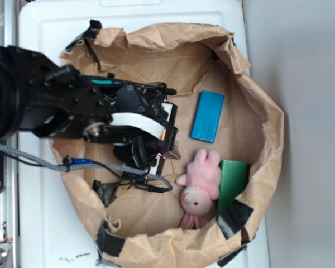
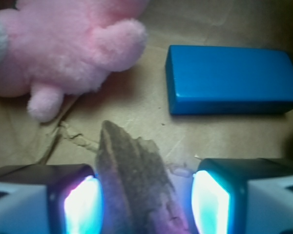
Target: Grab the wood chip.
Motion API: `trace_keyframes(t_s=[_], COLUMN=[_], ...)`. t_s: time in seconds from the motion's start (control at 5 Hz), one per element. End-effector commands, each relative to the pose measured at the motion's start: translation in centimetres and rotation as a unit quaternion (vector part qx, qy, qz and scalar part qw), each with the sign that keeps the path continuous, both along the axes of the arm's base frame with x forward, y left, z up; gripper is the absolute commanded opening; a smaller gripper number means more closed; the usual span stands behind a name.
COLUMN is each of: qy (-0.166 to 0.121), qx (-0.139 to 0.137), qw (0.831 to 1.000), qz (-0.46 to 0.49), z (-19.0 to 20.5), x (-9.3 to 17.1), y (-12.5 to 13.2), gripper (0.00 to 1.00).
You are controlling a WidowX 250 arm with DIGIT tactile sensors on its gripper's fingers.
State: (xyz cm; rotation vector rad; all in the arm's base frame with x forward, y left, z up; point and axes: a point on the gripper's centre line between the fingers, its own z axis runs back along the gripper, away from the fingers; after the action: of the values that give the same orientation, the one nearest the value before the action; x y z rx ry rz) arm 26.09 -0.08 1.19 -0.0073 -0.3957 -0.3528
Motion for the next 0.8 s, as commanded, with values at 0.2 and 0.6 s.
trace_keyframes(t_s=[0.2,0.6], qy=[0.02,0.066], qx=[-0.045,-0.104], qw=[0.999,0.988], qz=[0.005,0.091], z=[6.1,15.3], x=[0.9,0.7], y=[0.0,-0.3], gripper=[0.0,0.0])
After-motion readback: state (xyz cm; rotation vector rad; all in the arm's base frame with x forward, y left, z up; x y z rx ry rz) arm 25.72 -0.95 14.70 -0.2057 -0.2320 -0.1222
